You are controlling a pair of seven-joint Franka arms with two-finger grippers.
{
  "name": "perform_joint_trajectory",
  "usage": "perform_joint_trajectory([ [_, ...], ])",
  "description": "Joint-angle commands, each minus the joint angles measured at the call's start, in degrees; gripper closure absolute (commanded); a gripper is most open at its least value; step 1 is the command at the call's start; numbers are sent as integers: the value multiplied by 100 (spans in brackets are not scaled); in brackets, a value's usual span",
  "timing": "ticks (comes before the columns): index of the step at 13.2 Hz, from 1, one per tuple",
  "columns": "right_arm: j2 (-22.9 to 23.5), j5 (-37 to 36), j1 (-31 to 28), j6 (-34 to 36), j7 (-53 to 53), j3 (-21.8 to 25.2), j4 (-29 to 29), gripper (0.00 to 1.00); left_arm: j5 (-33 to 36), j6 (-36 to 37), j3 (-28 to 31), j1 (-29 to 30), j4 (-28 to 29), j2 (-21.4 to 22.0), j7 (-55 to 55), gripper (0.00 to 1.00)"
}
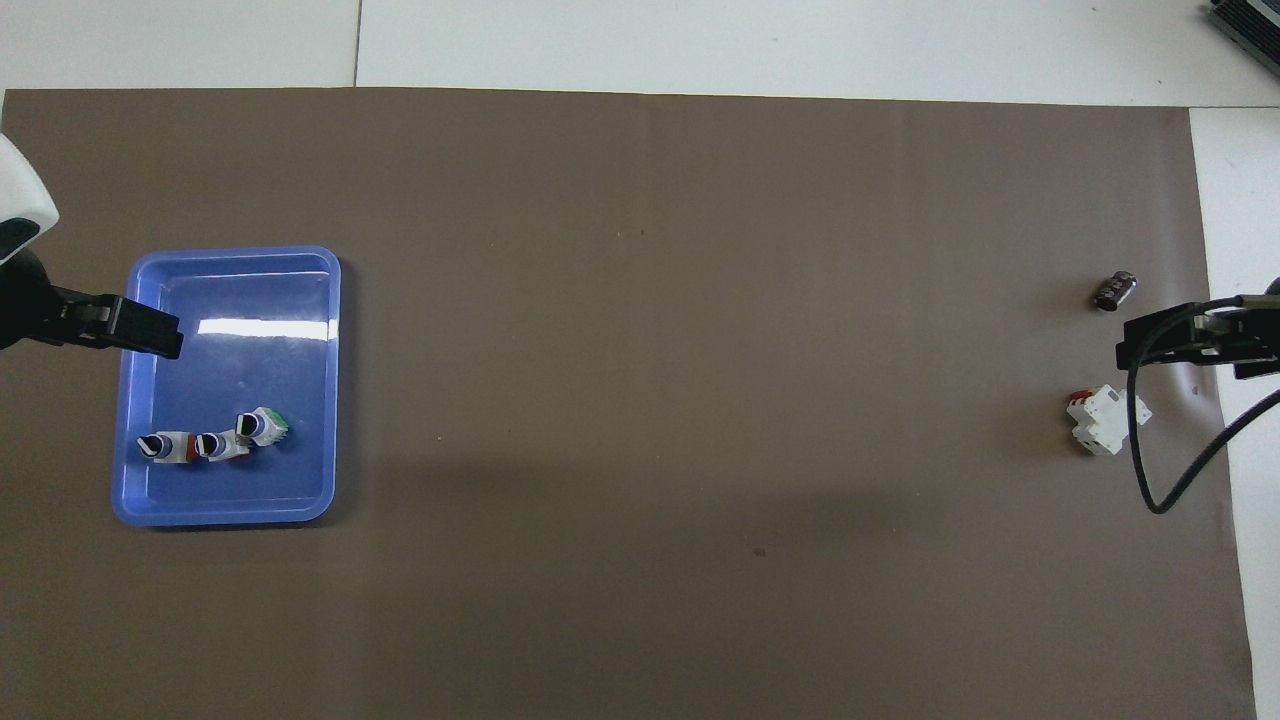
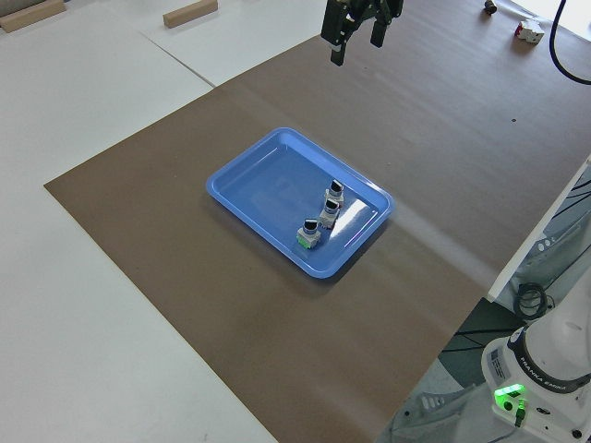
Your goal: Turn and place switch with both arms
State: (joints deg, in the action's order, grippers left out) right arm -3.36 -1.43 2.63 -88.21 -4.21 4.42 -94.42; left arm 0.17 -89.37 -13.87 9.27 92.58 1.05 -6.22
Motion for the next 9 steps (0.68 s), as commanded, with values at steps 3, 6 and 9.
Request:
perform_joint_trajectory([
  [3,-147,37,-35,23,104,-29,-129,0,106,-151,34,-276,190,168,-2,0],
  [6,-147,37,-35,-29,104,-29,-138,0,106,-133,51,-277,225,176,-11,0],
  [9,-147,37,-43,-47,113,-29,-138,0,98,-168,330,-644,243,177,-2,0],
])
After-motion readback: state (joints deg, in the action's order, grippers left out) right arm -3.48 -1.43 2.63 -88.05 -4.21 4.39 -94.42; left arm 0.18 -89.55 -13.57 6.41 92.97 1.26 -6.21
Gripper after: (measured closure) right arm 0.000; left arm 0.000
